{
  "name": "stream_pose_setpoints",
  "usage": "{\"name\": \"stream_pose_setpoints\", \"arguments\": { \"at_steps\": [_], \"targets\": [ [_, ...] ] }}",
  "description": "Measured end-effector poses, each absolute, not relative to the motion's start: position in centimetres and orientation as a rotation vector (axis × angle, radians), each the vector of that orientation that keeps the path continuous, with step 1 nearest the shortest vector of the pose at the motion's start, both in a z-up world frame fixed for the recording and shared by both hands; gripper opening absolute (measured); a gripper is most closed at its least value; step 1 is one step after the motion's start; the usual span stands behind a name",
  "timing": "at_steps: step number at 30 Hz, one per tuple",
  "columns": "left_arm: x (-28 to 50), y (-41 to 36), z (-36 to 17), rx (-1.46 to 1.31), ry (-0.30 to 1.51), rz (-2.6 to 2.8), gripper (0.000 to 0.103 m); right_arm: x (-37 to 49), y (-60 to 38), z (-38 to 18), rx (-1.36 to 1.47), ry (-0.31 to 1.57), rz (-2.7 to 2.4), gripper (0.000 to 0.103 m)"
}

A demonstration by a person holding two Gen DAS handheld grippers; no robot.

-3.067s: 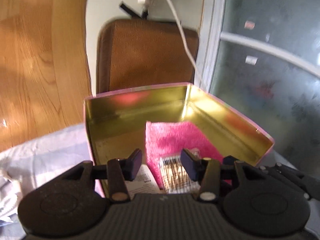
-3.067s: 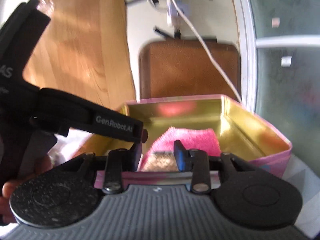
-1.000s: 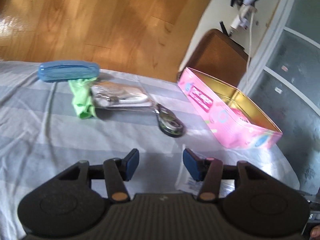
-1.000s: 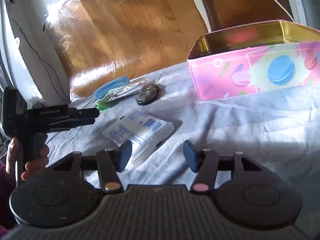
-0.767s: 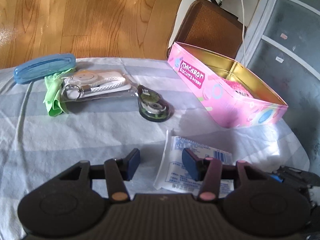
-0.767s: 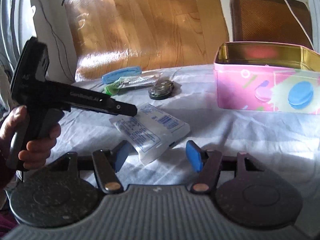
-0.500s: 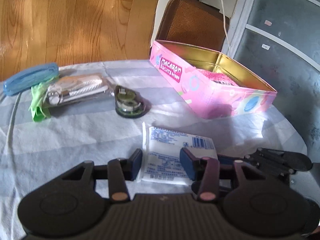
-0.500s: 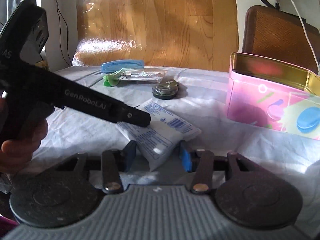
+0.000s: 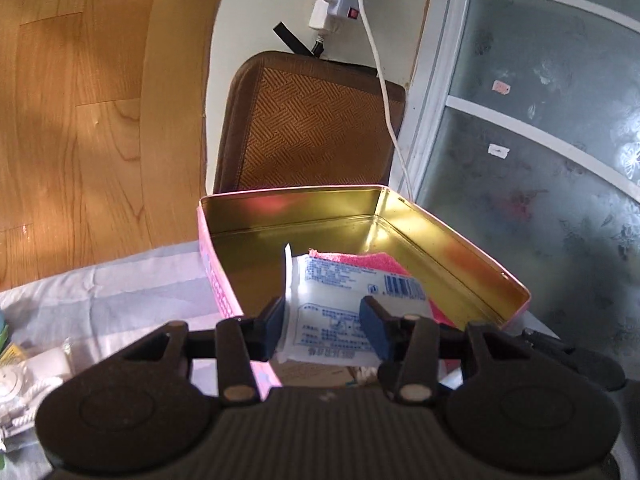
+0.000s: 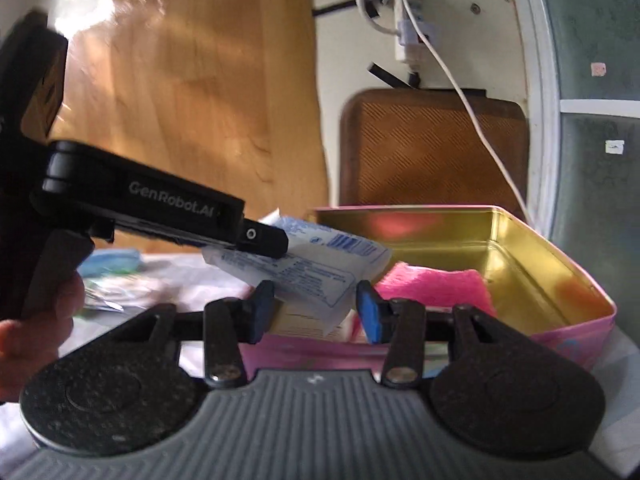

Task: Organize soft objects
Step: 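Place the wipes packet into the pink tin and release it, then grasp the green tape roll with the left tool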

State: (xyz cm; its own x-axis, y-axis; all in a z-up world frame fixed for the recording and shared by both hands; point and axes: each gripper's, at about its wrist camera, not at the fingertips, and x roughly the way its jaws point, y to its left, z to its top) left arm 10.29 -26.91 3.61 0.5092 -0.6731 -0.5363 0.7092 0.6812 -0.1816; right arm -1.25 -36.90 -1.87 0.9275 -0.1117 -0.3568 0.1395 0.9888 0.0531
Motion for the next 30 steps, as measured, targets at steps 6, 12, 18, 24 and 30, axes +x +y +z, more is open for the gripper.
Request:
{"name": "stream_pose_setpoints", "arguments": {
  "at_steps": [6, 12, 18, 24, 30],
  "targets": [
    [11.3, -30.1, 1.6, 0.130, 0.652, -0.758, 0.045, 0.8, -38.6, -3.2, 0.080, 0.389, -0.246, 0.053],
    [9.0, -26.5, 2.9, 0.080, 0.580, -0.779, 0.045, -1.9, -37.5, -2.4, 0.184, 0.293, -0.262, 0.054],
    [7.2, -17.5, 3.3, -0.010, 0.546, -0.774, 0.049, -5.8, -33.0, -2.0, 0.195, 0.164, -0.109, 0.054],
    [7.7, -8.7, -0.7, 0.016, 0.664, -0.522, 0.050, -4.3, -26.6, -3.3, 0.095, 0.335, 0.195, 0.058],
    [8.0, -3.4, -4.2, -0.021, 0.677, -0.354, 0.051, 1.4, -22.0, -4.5, -0.019, 0.500, 0.249, 0.063]
  ]
}}
